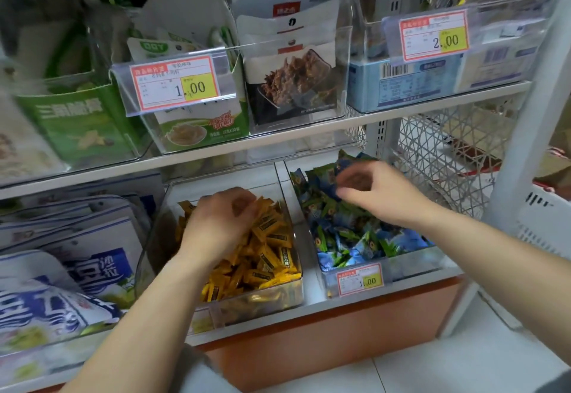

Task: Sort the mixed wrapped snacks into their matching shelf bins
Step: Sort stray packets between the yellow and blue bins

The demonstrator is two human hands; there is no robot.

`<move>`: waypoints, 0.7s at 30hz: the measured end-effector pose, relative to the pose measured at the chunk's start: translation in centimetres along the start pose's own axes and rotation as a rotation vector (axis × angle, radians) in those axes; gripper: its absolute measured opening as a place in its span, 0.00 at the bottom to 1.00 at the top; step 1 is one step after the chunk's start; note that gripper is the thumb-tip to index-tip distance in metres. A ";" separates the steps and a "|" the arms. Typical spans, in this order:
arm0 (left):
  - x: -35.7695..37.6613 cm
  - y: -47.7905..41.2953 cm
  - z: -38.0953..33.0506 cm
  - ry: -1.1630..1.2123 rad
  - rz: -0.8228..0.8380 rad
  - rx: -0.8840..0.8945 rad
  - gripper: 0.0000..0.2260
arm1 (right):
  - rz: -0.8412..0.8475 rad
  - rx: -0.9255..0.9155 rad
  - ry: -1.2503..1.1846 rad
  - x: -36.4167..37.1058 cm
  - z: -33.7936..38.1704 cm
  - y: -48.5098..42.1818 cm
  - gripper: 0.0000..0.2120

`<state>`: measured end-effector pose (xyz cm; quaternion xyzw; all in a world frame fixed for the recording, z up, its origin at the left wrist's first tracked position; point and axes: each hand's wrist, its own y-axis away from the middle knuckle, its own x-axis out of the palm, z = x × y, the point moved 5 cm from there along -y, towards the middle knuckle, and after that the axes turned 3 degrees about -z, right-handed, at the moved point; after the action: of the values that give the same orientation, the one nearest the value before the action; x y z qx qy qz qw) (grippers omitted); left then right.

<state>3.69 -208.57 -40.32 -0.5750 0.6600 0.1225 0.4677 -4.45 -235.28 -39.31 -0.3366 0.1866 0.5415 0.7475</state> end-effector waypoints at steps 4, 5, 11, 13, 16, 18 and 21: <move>-0.7 0.0 0.3 -0.119 -0.009 -0.025 0.15 | -0.067 -0.018 0.247 -3.3 -2.7 0.5 0.07; -0.6 0.2 -0.6 -0.111 -0.006 0.016 0.14 | -0.093 -0.020 0.286 -4.3 -3.4 0.6 0.07; 3.2 1.3 -9.6 -0.105 0.113 0.377 0.12 | -0.234 0.063 0.441 -9.5 -8.2 1.7 0.13; 5.7 0.6 -12.5 -0.054 0.183 0.439 0.13 | -0.278 0.104 0.445 -10.3 -9.9 2.1 0.16; 10.8 -1.4 -16.0 -0.048 0.282 0.494 0.15 | -0.251 0.134 0.401 -10.0 -11.9 2.6 0.18; 14.2 -3.3 -17.5 -0.029 0.323 0.464 0.16 | -0.163 0.131 0.356 -9.0 -12.8 2.8 0.17; 18.5 -6.3 -19.0 -0.089 0.309 0.456 0.21 | -0.145 0.085 0.305 -8.2 -13.3 2.9 0.15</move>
<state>1.93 -235.77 -41.85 -0.3415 0.7291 0.0659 0.5894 -8.85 -249.75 -44.25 -0.3954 0.2956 0.4204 0.7613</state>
